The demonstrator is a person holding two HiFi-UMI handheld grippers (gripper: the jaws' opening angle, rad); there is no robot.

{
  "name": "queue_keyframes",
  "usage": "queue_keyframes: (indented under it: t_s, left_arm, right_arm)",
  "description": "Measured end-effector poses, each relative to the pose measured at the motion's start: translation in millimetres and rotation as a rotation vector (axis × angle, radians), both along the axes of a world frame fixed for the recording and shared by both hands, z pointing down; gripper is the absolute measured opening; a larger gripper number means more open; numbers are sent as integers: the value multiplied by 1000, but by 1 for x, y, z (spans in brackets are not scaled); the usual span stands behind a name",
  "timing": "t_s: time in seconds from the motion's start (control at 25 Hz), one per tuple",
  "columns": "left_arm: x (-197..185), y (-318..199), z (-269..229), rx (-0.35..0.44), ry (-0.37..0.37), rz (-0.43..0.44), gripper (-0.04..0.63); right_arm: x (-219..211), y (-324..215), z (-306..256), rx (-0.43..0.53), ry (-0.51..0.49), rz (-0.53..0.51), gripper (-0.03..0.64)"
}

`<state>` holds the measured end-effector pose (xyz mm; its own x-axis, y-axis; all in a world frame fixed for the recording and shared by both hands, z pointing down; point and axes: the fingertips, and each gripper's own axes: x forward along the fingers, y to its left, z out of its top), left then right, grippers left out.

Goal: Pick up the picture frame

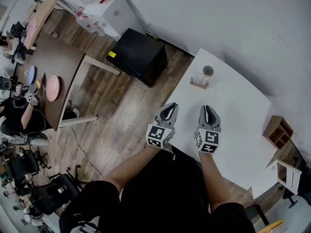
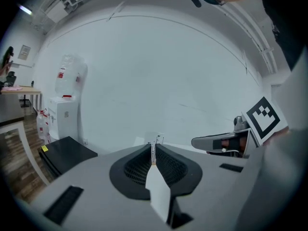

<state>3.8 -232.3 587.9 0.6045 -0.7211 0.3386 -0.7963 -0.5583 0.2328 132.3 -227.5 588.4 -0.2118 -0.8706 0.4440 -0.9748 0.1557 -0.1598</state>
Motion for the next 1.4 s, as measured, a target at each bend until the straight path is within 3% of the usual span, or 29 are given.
queue_keyframes:
  t_s: [0.28,0.44,0.64,0.88,1.0,1.4]
  left_arm:
    - [25,-49,36,-12,-52,36,20]
    - [34,-68,61,-53,-57,38,74]
    - [43,-88,83,-69,-73,55,89]
    - [51,-107,108,-94,-97,62,98]
    - [53,-112,119,-109,-105,75,106]
    - [70,-120,143,-137,-116,102,107]
  right_arm:
    - [30,-42,33,-47,16,2,37]
    - [34,-56,57,-80,48,-20,38]
    - [43,-71,81,-102,58,9,38]
    - [35,-85,107,-138,72,-33,46]
    - [32,-90,116,-151,60,-31,103]
    - [27,-103,135,-133,66,-49,103]
